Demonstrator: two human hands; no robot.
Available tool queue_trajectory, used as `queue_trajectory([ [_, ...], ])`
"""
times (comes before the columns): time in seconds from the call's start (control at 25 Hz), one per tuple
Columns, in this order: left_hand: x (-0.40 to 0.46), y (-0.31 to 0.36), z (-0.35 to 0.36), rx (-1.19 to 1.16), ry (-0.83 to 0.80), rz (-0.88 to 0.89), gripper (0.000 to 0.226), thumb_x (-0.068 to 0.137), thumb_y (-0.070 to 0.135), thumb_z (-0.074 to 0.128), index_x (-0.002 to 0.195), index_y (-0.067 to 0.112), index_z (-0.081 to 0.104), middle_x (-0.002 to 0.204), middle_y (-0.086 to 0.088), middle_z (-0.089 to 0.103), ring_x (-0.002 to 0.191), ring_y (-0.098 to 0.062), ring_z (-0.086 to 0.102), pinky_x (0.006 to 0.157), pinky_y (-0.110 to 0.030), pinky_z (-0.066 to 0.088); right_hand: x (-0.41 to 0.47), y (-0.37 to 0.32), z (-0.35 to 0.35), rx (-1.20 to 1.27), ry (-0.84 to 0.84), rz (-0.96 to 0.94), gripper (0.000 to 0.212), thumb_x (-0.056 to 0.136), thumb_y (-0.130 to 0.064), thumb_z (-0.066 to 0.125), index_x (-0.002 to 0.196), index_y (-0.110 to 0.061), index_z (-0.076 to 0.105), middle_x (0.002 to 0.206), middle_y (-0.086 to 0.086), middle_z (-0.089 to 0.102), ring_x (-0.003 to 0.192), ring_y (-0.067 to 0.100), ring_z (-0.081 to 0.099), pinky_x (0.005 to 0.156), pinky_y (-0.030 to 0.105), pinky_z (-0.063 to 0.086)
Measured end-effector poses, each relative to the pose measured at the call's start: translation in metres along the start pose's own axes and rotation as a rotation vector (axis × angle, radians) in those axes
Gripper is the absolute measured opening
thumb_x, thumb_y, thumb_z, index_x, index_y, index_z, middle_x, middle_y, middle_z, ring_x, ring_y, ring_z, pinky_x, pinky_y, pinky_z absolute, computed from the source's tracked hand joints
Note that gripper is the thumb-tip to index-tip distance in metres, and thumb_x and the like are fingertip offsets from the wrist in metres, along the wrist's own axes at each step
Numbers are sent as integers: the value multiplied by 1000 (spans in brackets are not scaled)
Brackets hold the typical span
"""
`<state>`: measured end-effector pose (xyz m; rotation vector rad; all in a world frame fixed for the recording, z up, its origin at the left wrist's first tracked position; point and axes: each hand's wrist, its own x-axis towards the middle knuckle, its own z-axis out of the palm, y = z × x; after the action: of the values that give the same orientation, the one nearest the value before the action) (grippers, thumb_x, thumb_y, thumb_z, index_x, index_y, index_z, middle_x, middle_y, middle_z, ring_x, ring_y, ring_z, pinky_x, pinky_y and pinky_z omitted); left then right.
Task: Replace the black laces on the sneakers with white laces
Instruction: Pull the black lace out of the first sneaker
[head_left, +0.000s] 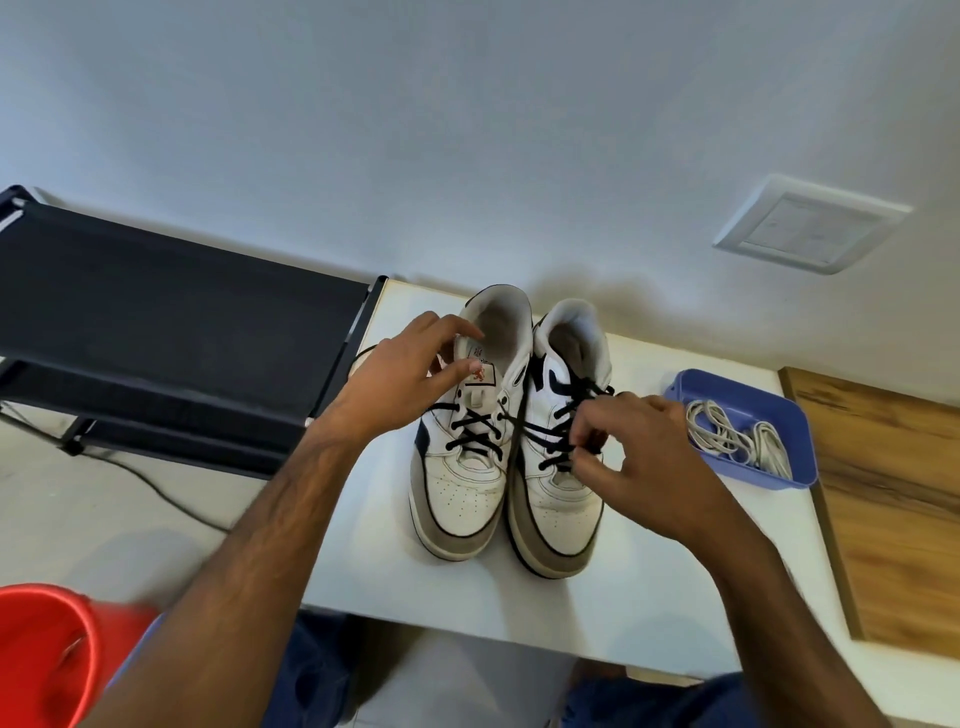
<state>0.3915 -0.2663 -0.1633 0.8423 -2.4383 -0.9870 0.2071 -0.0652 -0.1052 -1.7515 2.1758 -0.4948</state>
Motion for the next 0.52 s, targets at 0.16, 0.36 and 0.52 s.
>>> queue_trajectory([
  [0.16,-15,7,1,239,2,105,37,99,42,59,134,33,51,109,7,49,86,-12,57,81,-44,55,-8,5,-3,-140,-206,60,51,81,-61,31,69,-25,65,76,-9,61,83,7,54,99,38,28],
  [0.36,-42,18,15,214,56,-8,48,99,36,60,141,38,37,122,10,54,101,-10,62,91,-46,51,12,-15,17,-42,216,2,16,91,-21,61,102,-29,69,93,-13,56,87,12,56,81,35,35],
  [0.52,-46,25,21,74,122,-73,54,95,32,68,140,36,39,123,7,55,100,-7,63,81,-29,54,41,-45,52,-56,112,-2,19,92,-28,65,109,-27,73,99,-10,55,104,20,56,89,41,41],
])
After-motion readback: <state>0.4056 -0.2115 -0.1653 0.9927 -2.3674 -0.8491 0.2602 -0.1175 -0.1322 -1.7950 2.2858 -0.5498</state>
